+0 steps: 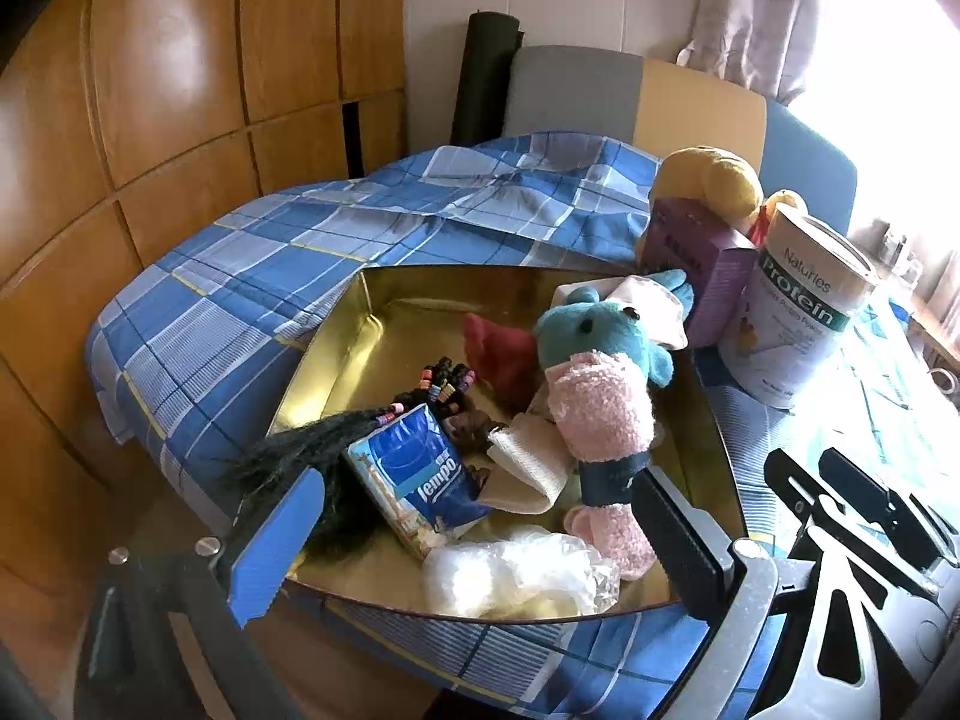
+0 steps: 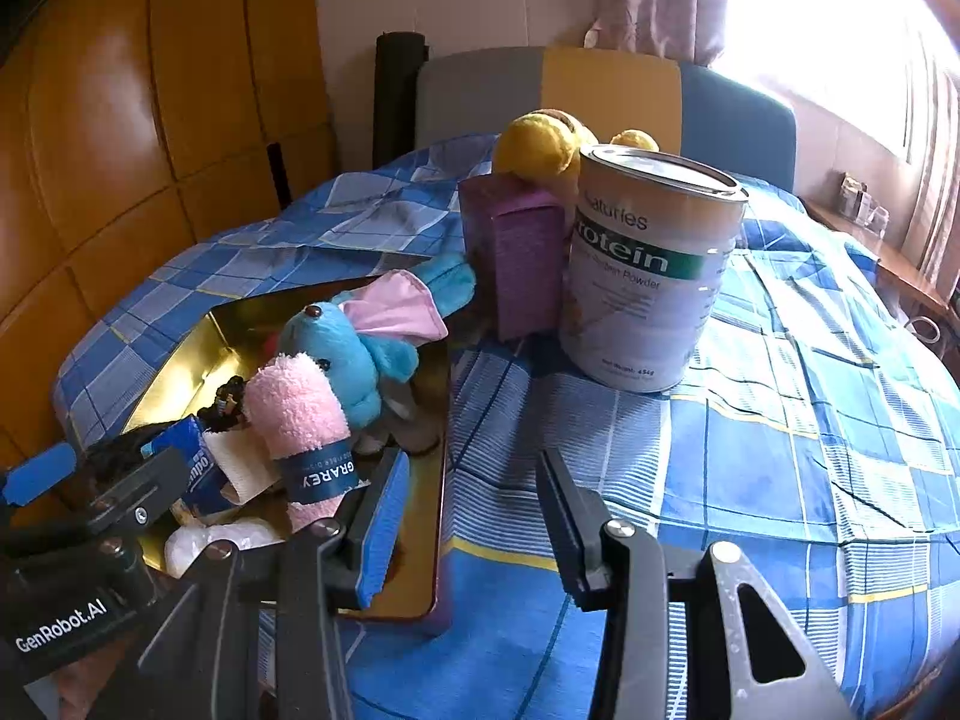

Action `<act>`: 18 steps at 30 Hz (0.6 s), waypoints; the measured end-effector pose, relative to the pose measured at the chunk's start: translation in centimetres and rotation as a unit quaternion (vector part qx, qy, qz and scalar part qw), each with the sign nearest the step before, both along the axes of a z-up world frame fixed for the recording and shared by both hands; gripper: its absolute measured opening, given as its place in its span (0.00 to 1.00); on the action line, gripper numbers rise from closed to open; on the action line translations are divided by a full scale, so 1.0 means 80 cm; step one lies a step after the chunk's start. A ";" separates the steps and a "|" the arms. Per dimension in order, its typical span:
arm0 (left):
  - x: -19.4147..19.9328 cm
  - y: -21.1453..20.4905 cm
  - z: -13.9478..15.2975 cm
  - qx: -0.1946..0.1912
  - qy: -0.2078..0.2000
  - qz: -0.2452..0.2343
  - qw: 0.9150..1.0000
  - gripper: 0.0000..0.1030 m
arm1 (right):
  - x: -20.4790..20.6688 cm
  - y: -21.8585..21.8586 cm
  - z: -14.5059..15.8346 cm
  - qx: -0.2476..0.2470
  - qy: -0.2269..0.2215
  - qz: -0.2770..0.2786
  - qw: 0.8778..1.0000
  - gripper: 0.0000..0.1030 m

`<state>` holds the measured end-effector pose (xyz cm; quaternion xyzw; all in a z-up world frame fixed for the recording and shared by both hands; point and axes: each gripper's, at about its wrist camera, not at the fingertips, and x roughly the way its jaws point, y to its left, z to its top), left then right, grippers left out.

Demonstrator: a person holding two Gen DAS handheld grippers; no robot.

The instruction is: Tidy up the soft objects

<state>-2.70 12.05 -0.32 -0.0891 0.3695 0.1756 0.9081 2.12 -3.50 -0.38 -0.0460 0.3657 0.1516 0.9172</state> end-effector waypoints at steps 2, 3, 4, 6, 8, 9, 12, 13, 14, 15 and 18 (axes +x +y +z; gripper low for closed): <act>0.000 0.000 0.000 0.000 0.000 0.001 1.000 1.00 | 0.000 0.000 0.000 -0.001 -0.001 0.000 1.000 0.43; 0.000 0.000 0.000 -0.001 0.000 0.000 1.000 1.00 | 0.000 0.000 0.000 0.000 -0.001 0.000 1.000 0.43; 0.001 0.000 -0.001 -0.002 0.001 0.000 1.000 1.00 | 0.000 0.000 0.000 -0.001 -0.001 0.000 1.000 0.43; 0.000 0.000 -0.001 -0.003 0.002 0.001 1.000 1.00 | 0.000 0.000 0.000 -0.001 -0.001 0.000 1.000 0.43; 0.000 0.000 -0.001 -0.005 0.003 0.001 1.000 1.00 | 0.000 0.000 0.000 -0.001 -0.001 0.000 1.000 0.43; 0.000 0.000 -0.001 -0.005 0.003 0.002 1.000 1.00 | 0.000 0.000 0.000 -0.001 -0.001 0.000 1.000 0.43; 0.000 0.000 -0.001 -0.004 0.002 0.004 1.000 1.00 | 0.000 0.000 0.000 -0.001 -0.001 0.000 1.000 0.43; 0.000 0.000 -0.001 -0.004 0.002 0.006 1.000 1.00 | 0.000 0.000 -0.001 -0.001 -0.001 0.000 1.000 0.43; 0.000 0.001 -0.001 -0.004 0.002 0.006 1.000 1.00 | 0.000 0.000 -0.001 -0.001 0.000 0.000 1.000 0.43; 0.000 0.001 -0.002 -0.005 0.002 0.007 1.000 1.00 | 0.000 0.000 -0.001 -0.001 0.000 0.000 1.000 0.43; 0.001 0.004 -0.002 -0.008 0.003 0.009 1.000 1.00 | -0.001 0.000 -0.001 -0.001 0.000 0.000 1.000 0.43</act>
